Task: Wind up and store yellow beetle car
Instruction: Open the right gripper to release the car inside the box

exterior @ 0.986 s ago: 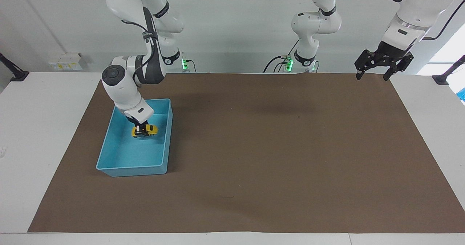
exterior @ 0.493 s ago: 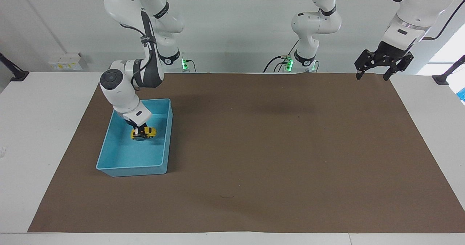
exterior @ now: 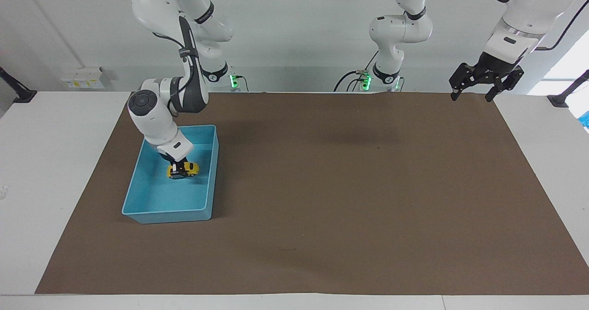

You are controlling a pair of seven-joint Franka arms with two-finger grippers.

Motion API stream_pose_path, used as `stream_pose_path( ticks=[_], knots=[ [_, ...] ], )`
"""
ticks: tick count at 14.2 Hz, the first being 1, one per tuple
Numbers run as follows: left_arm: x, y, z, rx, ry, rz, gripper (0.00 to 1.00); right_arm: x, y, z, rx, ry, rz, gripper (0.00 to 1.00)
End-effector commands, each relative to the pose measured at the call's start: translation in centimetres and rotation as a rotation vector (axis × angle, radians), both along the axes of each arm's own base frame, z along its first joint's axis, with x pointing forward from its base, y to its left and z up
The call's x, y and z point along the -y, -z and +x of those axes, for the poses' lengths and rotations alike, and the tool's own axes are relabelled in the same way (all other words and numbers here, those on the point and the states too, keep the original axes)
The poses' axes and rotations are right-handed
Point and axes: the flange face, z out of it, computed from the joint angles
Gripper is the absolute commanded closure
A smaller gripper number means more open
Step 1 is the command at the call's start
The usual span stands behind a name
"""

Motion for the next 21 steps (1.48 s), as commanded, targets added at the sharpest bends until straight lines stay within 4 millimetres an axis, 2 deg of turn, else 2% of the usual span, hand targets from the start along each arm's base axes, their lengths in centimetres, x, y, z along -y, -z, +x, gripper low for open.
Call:
stream_pose_path(
  ticks=[1, 4, 5, 7, 8, 10, 13, 21],
  knots=[
    [-0.3, -0.15, -0.41, 0.001, -0.012, 0.006, 0.0, 0.15, 0.32, 0.02, 0.016, -0.033, -0.014, 1.0],
    [-0.3, -0.15, -0.41, 0.001, -0.012, 0.006, 0.0, 0.32, 0.66, 0.0, 0.01, -0.03, -0.012, 1.0],
    [-0.3, -0.15, -0.41, 0.001, -0.012, 0.006, 0.0, 0.24, 0.59, -0.01, 0.01, -0.027, -0.011, 0.87],
    [-0.3, -0.15, -0.41, 0.001, -0.012, 0.006, 0.0, 0.15, 0.69, -0.03, 0.008, -0.019, -0.011, 0.46],
    [-0.3, -0.15, -0.41, 0.001, -0.012, 0.006, 0.0, 0.15, 0.62, -0.04, 0.008, -0.018, -0.012, 0.35],
    [-0.3, -0.15, -0.41, 0.001, -0.012, 0.006, 0.0, -0.02, 0.63, -0.05, 0.006, -0.021, -0.012, 0.24],
    [-0.3, -0.15, -0.41, 0.001, -0.012, 0.006, 0.0, -0.01, 0.63, -0.01, 0.003, -0.022, -0.012, 0.0],
    [-0.3, -0.15, -0.41, 0.001, -0.012, 0.006, 0.0, -0.12, -0.08, 0.54, 0.007, -0.004, -0.011, 0.0]
  ],
)
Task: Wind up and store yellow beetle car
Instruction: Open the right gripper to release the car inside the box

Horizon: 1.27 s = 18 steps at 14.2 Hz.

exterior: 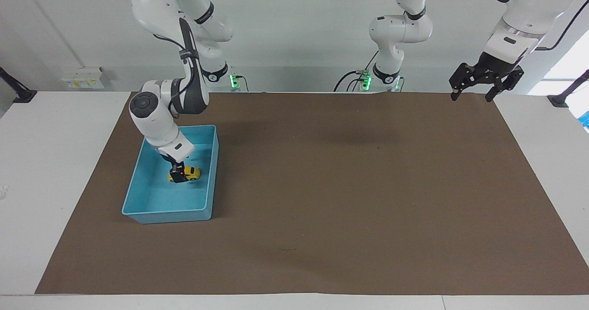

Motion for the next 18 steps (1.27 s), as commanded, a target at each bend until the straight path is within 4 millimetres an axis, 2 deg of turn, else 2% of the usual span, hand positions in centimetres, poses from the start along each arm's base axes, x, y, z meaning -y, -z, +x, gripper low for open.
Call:
stream_pose_path(
  ticks=[1, 7, 14, 15, 18],
  knots=[
    [-0.3, -0.1, -0.4, 0.001, -0.012, 0.006, 0.0, 0.0, -0.7, 0.5, 0.004, 0.003, -0.01, 0.0],
    [-0.3, -0.1, -0.4, 0.001, -0.012, 0.006, 0.0, -0.2, -2.4, 1.1, 0.007, 0.006, -0.007, 0.0],
    [-0.3, -0.1, -0.4, 0.001, -0.012, 0.006, 0.0, -1.1, -6.6, 1.9, 0.0, -0.008, -0.018, 0.0],
    [-0.3, -0.1, -0.4, 0.001, -0.012, 0.006, 0.0, -1.9, -7.0, 1.9, 0.003, -0.02, -0.019, 0.0],
    [-0.3, -0.1, -0.4, 0.001, -0.012, 0.006, 0.0, -1.9, -8.1, 2.2, 0.018, -0.027, -0.022, 0.0]
  ],
)
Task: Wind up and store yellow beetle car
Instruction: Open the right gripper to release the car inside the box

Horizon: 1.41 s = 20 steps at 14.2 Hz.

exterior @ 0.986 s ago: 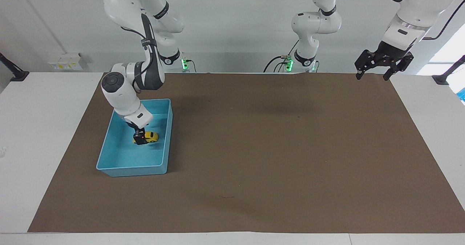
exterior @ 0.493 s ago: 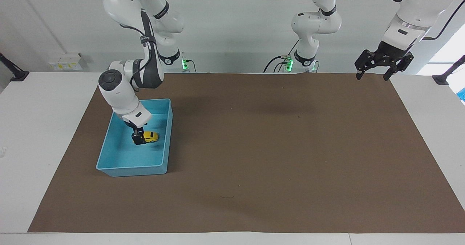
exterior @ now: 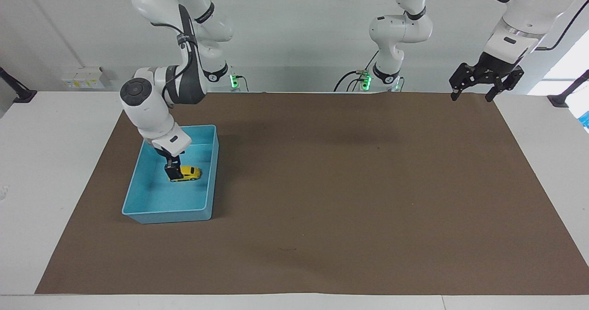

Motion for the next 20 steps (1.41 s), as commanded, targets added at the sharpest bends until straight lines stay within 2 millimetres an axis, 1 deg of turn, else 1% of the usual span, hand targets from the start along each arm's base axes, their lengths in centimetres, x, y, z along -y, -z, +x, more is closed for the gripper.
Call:
stream_pose_path(
  ticks=[1, 2, 4, 6, 9, 11, 13, 15, 17, 18, 19, 20],
  knots=[
    [-0.3, -0.1, -0.4, 0.001, -0.012, 0.006, 0.0, -0.1, -2.1, 0.3, 0.013, 0.001, -0.01, 0.0],
    [-0.3, -0.1, -0.4, 0.001, -0.012, 0.006, 0.0, -0.1, -2.7, 0.5, 0.024, 0.002, -0.01, 0.0],
    [-0.3, -0.1, -0.4, 0.001, -0.012, 0.006, 0.0, 0.3, -2.8, 0.6, 0.027, 0.008, -0.01, 0.0],
    [-0.3, -0.1, -0.4, 0.001, -0.012, 0.006, 0.0, 0.8, -3.5, 0.5, 0.034, 0.016, -0.012, 0.0],
    [-0.3, -0.1, -0.4, 0.0, -0.012, 0.006, 0.0, 0.5, -6.6, 0.8, 0.022, 0.017, -0.016, 0.0],
    [-0.3, -0.1, -0.4, 0.001, -0.012, 0.006, 0.0, 0.4, -8.4, 0.5, 0.043, 0.025, -0.022, 0.0],
    [-0.3, -0.1, -0.4, 0.0, -0.012, 0.006, 0.0, 0.7, -9.3, 0.9, 0.063, 0.042, -0.019, 0.0],
    [-0.3, -0.1, -0.4, 0.001, -0.012, 0.006, 0.0, 0.6, -9.3, 0.9, 0.072, 0.09, -0.019, 0.0],
    [-0.3, -0.1, -0.4, 0.001, -0.012, 0.006, 0.0, 0.1, -9.6, 0.9, 0.084, 0.122, -0.019, 0.0],
    [-0.3, -0.2, -0.5, 0.003, -0.012, 0.006, 0.0, -1.3, -10.5, 0.8, 0.101, 0.1, -0.02, 0.0],
    [-0.3, -0.2, -0.5, 0.003, -0.012, 0.006, 0.0, -2.1, -11.1, 0.7, 0.107, 0.079, -0.032, 0.0],
    [-0.3, -0.2, -0.5, 0.001, -0.012, 0.006, 0.0, -2.5, -12.4, 0.3, 0.127, 0.068, -0.034, 0.0]
  ],
)
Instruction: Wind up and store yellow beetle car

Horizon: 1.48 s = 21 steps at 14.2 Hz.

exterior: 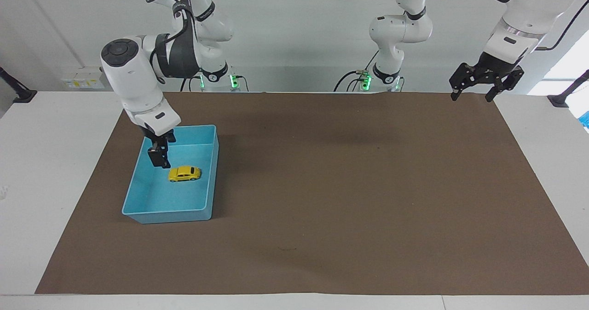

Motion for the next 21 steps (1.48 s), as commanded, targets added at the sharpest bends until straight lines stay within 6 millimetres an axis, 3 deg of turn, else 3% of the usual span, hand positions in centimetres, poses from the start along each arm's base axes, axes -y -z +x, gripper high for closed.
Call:
stream_pose_path(
  ticks=[1, 6, 7, 10, 15, 16, 19, 21],
  knots=[
    [-0.3, -0.1, -0.4, 0.001, -0.012, 0.006, 0.0, -1.2, -2.8, -0.8, 0.03, -0.001, -0.013, 0.0],
    [-0.3, -0.2, -0.5, 0.003, -0.012, 0.006, 0.0, -0.6, -6.0, -2.5, 0.041, 0.015, -0.023, 0.0],
    [-0.3, -0.2, -0.5, 0.003, -0.012, 0.006, 0.0, -1.0, -6.0, -2.6, 0.029, 0.015, -0.025, 0.0],
    [-0.3, -0.2, -0.5, 0.003, -0.012, 0.006, 0.0, -1.1, -8.5, -2.2, 0.08, 0.02, -0.022, 0.0],
    [-0.3, -0.2, -0.5, 0.001, -0.012, 0.006, 0.0, 1.4, -8.5, -2.4, 0.061, 0.181, 0.066, 0.0],
    [-0.3, -0.2, -0.5, 0.003, -0.012, 0.006, 0.0, 1.1, -8.3, -2.6, 0.039, 0.227, 0.093, 0.0],
    [-0.3, -0.2, -0.5, 0.003, -0.012, 0.006, 0.0, 0.7, -10.6, -2.8, 0.036, 0.322, 0.113, 0.0],
    [-0.3, -0.2, -0.5, 0.003, -0.012, 0.006, 0.0, 0.6, -10.6, -3.0, 0.015, 0.4, 0.115, 0.0]
  ],
)
